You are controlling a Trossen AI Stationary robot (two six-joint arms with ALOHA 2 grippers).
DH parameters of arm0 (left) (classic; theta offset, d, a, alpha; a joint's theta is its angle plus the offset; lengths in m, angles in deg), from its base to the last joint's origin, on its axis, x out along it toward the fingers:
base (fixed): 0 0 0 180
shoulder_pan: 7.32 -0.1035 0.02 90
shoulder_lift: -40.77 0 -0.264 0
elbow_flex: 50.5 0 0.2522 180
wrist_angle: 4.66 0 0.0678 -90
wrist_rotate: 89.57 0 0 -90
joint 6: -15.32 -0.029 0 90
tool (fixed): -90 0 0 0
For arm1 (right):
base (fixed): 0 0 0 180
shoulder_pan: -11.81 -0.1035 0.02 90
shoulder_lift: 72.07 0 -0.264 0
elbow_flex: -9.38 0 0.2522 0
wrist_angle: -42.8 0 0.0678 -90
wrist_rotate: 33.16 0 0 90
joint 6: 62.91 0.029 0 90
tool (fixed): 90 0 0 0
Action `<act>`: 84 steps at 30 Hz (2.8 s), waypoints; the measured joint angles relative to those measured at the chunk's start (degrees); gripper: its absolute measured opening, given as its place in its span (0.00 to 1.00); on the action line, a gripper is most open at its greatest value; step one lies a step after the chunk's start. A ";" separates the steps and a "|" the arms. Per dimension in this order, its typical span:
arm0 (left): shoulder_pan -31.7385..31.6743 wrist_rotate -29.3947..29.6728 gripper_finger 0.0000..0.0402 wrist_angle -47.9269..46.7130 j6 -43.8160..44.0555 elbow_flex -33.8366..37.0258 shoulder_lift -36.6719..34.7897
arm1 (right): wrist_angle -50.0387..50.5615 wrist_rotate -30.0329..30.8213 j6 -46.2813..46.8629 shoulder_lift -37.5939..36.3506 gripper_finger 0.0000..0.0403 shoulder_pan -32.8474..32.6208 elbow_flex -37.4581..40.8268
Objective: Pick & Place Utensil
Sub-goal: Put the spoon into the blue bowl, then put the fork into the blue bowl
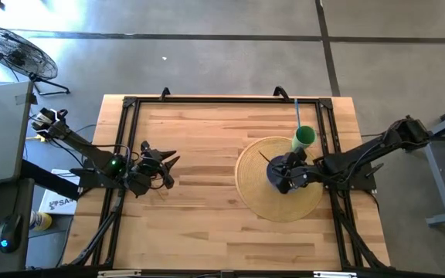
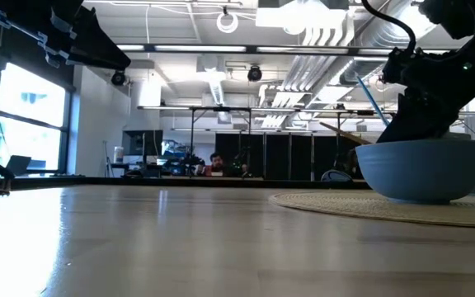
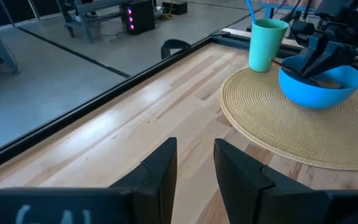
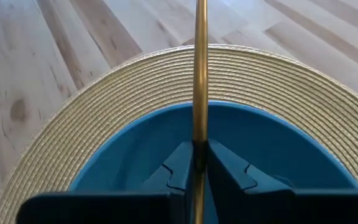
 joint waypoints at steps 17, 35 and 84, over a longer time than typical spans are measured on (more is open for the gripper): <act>-0.02 -1.06 0.26 0.04 0.01 -0.07 0.00 | 0.08 -0.31 -1.37 0.01 0.13 0.00 -0.09; -0.02 -25.81 0.26 0.33 -2.52 -0.09 0.35 | 10.61 2.80 -6.50 1.02 0.05 -13.04 -17.35; 11.55 -39.31 0.26 -38.78 97.48 -1.90 33.14 | 4.25 7.82 -15.07 17.20 0.05 -18.08 -25.94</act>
